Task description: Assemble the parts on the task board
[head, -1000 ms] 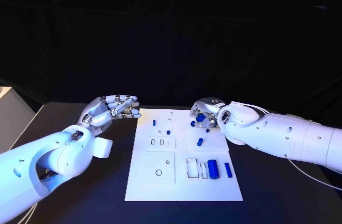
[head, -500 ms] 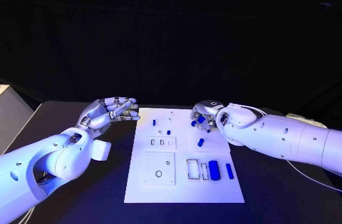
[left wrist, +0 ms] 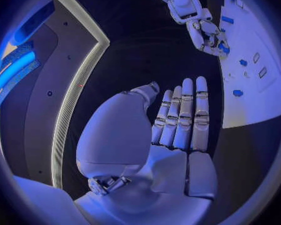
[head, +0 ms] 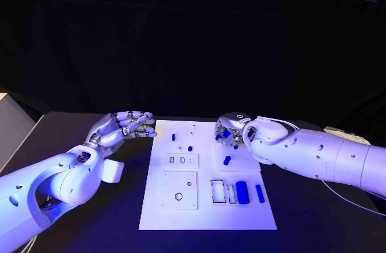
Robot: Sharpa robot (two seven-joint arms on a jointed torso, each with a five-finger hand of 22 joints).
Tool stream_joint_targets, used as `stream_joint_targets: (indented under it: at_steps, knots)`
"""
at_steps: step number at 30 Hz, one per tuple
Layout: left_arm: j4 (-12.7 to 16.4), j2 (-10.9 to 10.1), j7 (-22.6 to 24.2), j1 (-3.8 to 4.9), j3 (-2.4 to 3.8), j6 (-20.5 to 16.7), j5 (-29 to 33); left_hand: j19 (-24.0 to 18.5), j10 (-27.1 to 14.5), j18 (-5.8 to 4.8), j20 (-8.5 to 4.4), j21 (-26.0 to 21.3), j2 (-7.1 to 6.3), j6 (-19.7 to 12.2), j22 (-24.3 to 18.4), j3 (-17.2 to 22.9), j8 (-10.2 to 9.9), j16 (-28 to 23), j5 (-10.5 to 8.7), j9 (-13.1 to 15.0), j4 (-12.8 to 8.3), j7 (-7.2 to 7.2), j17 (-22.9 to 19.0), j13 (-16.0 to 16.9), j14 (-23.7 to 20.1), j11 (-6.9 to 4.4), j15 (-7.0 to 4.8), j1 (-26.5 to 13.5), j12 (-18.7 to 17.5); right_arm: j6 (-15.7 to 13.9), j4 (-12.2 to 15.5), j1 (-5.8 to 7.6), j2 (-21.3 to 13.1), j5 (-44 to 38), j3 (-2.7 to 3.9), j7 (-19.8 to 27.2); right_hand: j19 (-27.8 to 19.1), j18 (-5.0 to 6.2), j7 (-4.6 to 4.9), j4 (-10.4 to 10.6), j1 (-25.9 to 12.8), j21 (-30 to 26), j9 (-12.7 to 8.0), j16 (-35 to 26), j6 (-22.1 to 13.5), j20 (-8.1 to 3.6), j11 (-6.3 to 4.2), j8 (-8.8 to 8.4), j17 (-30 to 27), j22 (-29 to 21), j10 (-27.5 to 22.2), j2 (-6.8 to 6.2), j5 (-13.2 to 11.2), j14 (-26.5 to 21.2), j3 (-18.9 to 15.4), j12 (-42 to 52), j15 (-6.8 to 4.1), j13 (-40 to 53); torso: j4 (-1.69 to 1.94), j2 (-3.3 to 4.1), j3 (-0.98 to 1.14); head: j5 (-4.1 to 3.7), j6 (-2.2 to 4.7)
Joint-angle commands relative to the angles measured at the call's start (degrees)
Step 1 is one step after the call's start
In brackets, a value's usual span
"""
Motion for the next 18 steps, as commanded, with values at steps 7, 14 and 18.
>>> stream_joint_targets:
  at_steps: [7,14,18]
  knots:
    - [-0.16,0.00,-0.11,0.01,0.07,1.34,-0.31,-0.48,0.18,0.55,0.12,0.02,-0.33,0.08,-0.01,0.32,-0.42,0.41,0.19,0.07,0.01,0.32,0.12,-0.08,-0.50,0.33,-0.05,-0.31,-0.28,-4.62,0.68,-0.41,0.07,-0.64,-0.23,0.38,0.82,-1.35,-1.07,-1.22,1.57,2.11,2.56,0.83,2.37,-0.80,-1.31,2.33,0.36,2.93,3.61,2.14,-2.08,2.68,1.91,0.83,-1.21,1.27,0.13,0.69,-0.09,-0.10,0.49]
    - [-0.30,-0.02,-0.22,0.00,0.07,1.51,-0.31,-0.48,0.18,0.55,0.12,0.02,-0.33,0.08,-0.01,0.32,-0.42,0.41,0.19,0.07,0.01,0.32,0.12,-0.08,-0.50,0.33,-0.05,-0.31,-0.28,-8.60,1.27,-0.42,0.12,-0.72,-0.18,0.25,0.86,-1.40,-1.14,-1.46,1.75,2.36,2.94,0.94,2.56,-0.90,-1.43,2.62,0.49,3.29,3.98,2.37,-2.05,2.70,2.13,0.89,-1.31,1.45,0.13,1.03,-0.21,0.04,0.96]
    - [-0.35,-0.10,-0.25,0.00,0.07,1.61,-0.31,-0.53,0.16,0.55,0.14,0.01,-0.32,0.06,-0.02,0.39,-0.45,0.42,0.19,0.07,-0.04,0.33,0.18,-0.08,-0.57,0.34,-0.03,-0.28,-0.35,-10.63,1.74,-0.41,0.41,-0.89,0.05,-0.55,0.89,-1.43,-1.15,-1.53,1.78,2.46,3.02,1.00,2.57,-0.92,-1.45,2.67,0.58,3.44,4.03,2.34,-2.04,2.72,2.15,0.88,-1.33,1.48,0.07,1.26,-0.23,0.21,1.28]
